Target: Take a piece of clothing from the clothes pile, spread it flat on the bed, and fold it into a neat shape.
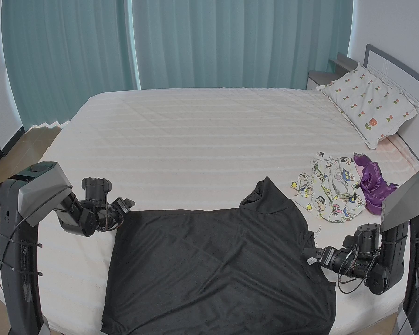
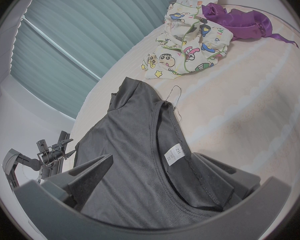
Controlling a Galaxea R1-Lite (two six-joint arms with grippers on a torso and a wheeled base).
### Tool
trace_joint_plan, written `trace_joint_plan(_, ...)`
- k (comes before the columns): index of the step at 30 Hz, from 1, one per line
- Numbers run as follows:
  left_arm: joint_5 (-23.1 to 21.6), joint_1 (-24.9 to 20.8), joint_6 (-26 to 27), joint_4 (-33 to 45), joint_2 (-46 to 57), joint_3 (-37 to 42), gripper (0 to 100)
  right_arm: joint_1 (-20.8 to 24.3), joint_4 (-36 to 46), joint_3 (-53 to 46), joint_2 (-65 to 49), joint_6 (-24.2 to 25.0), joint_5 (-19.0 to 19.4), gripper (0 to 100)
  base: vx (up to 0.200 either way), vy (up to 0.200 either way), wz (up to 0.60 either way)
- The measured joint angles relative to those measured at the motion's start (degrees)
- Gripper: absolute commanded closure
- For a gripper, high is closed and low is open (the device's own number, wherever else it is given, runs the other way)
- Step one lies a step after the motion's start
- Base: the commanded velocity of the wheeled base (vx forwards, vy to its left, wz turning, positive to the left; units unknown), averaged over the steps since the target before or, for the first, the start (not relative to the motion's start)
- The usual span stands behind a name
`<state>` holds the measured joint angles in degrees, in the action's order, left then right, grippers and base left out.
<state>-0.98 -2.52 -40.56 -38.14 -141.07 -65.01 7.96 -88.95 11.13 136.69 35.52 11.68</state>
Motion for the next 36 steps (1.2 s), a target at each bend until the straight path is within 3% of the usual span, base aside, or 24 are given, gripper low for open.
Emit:
trace_joint_plan(3, 0.4, -0.6, 1.2, 0.6, -1.5, -1.6, 100, 0.0, 0.0, 0.0, 0.0, 0.0, 0.0, 0, 0.0, 0.0, 0.0)
trace_joint_plan(13, 8.4, 0.1, 1.8, 2.7, -4.7, -9.7, 100, 0.0, 0.0, 0.0, 0.0, 0.0, 0.0, 0, 0.0, 0.0, 0.0)
trace_joint_plan(28, 10.1, 2.5, 1.5, 2.9, -6.9, -16.2, 100, 0.3, 0.0, -0.1, 0.1, 0.0, 0.0, 0, 0.0, 0.0, 0.0)
trace_joint_plan(29, 10.3, 2.5, 1.5, 2.9, -7.2, -16.5, 0, 0.4, 0.0, -0.1, 0.1, 0.0, 0.0, 0, 0.0, 0.0, 0.0)
trace_joint_plan(36, 10.8, 3.3, 1.3, 2.9, -8.5, -17.5, 0, 0.4, 0.0, -0.1, 0.2, 0.0, 0.0, 0, 0.0, 0.0, 0.0)
